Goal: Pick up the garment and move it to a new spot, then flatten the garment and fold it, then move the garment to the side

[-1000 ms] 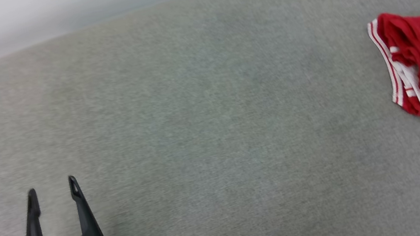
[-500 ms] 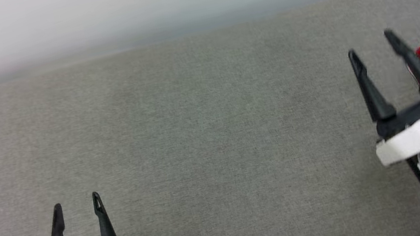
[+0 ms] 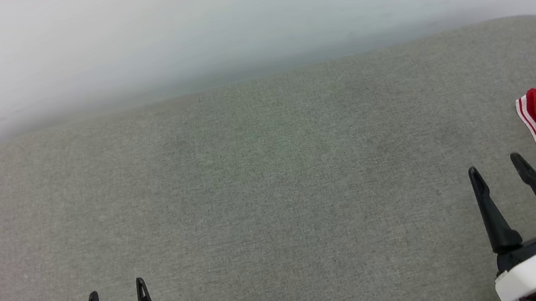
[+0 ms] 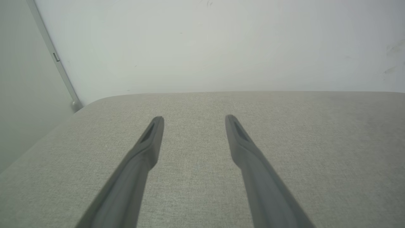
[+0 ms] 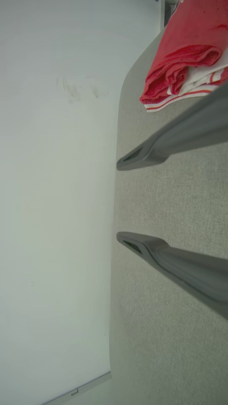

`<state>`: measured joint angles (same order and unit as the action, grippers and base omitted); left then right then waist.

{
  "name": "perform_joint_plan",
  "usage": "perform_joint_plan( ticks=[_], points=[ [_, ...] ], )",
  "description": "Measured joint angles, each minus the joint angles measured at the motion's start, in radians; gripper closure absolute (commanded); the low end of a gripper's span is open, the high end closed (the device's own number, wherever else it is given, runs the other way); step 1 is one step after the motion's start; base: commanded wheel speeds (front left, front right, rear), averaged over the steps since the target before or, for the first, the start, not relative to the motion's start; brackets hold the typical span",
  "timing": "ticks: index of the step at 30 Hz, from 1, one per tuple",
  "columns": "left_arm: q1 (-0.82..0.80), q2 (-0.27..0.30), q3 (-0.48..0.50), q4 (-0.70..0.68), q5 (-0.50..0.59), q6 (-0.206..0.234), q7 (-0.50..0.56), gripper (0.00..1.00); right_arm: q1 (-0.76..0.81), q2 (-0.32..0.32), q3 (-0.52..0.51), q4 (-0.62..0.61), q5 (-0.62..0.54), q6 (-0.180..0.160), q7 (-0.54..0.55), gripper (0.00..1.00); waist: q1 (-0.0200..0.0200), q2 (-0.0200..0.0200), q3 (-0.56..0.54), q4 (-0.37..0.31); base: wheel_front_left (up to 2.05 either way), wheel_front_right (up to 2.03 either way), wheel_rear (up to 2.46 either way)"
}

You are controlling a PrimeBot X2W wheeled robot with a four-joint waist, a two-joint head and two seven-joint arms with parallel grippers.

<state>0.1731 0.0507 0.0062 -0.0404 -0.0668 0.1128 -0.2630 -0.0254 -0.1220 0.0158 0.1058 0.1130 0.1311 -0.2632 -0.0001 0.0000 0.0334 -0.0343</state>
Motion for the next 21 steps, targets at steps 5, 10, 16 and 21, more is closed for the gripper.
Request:
perform_joint_plan(
  ticks=[5,10,16,21],
  points=[
    [0.017,0.0,-0.002,0.004,-0.008,-0.014,0.0,0.0,0.06,0.024,-0.011,-0.03,0.001,0.0,0.0,0.0,0.0,0.0,-0.016,0.002,0.0,0.0,0.0],
    [0.024,0.0,-0.007,0.007,-0.01,-0.024,0.0,0.0,0.095,0.037,-0.01,-0.057,0.002,0.0,0.0,0.0,0.0,0.0,-0.022,0.007,0.0,0.0,0.0],
    [0.026,0.0,-0.006,0.011,-0.016,-0.026,0.0,0.0,0.11,0.046,-0.021,-0.06,0.02,0.0,0.0,0.0,0.0001,0.0,-0.023,0.01,0.0,0.0,0.0],
    [0.027,-0.001,-0.006,0.021,-0.018,-0.034,0.001,1.0,0.111,0.049,-0.018,-0.048,0.02,0.0,0.001,1.0,0.0001,0.0,-0.021,0.01,0.0,0.0,0.0]
  ],
)
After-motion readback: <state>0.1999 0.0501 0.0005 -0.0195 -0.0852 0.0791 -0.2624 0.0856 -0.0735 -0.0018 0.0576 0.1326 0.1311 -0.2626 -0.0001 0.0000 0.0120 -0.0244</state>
